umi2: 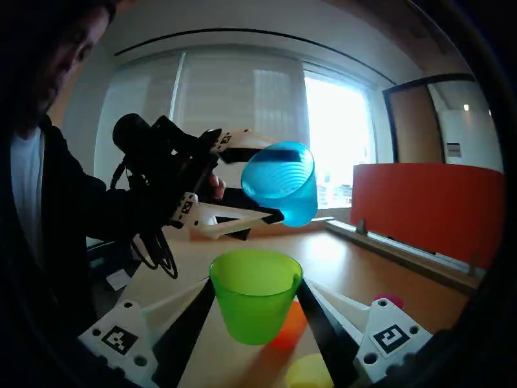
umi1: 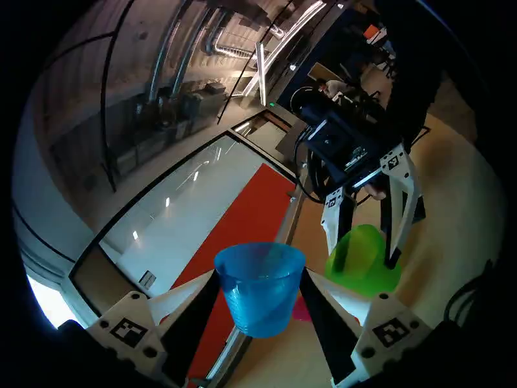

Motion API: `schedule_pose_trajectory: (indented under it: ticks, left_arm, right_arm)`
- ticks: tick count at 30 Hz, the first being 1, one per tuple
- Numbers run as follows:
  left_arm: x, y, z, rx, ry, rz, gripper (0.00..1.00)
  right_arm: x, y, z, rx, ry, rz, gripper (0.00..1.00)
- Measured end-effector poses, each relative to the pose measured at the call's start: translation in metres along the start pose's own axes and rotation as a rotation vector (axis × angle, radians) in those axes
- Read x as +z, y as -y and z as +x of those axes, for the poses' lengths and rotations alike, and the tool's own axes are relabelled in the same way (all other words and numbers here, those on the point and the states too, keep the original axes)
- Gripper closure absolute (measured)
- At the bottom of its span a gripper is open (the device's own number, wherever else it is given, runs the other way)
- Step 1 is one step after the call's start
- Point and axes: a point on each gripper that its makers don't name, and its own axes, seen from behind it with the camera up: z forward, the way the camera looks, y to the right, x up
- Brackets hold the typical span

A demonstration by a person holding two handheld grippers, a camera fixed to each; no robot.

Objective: Pour water

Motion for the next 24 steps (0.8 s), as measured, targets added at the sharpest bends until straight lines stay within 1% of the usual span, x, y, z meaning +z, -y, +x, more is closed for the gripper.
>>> schedule_pose_trajectory:
  ticks: [11,24]
  left_arm:
    - [0.0002,0.0013,0.0018,0.013,0.000,0.001,0.16]
    - [-0.0007,0.0059,0.0049,0.017,-0.003,0.006,0.16]
  right_arm:
    - [-0.0004,0.0004,0.0025,-0.003,-0.005,0.004,0.09]
    - [-0.0024,0.0003,0.0046,-0.008,-0.008,0.003,0.09]
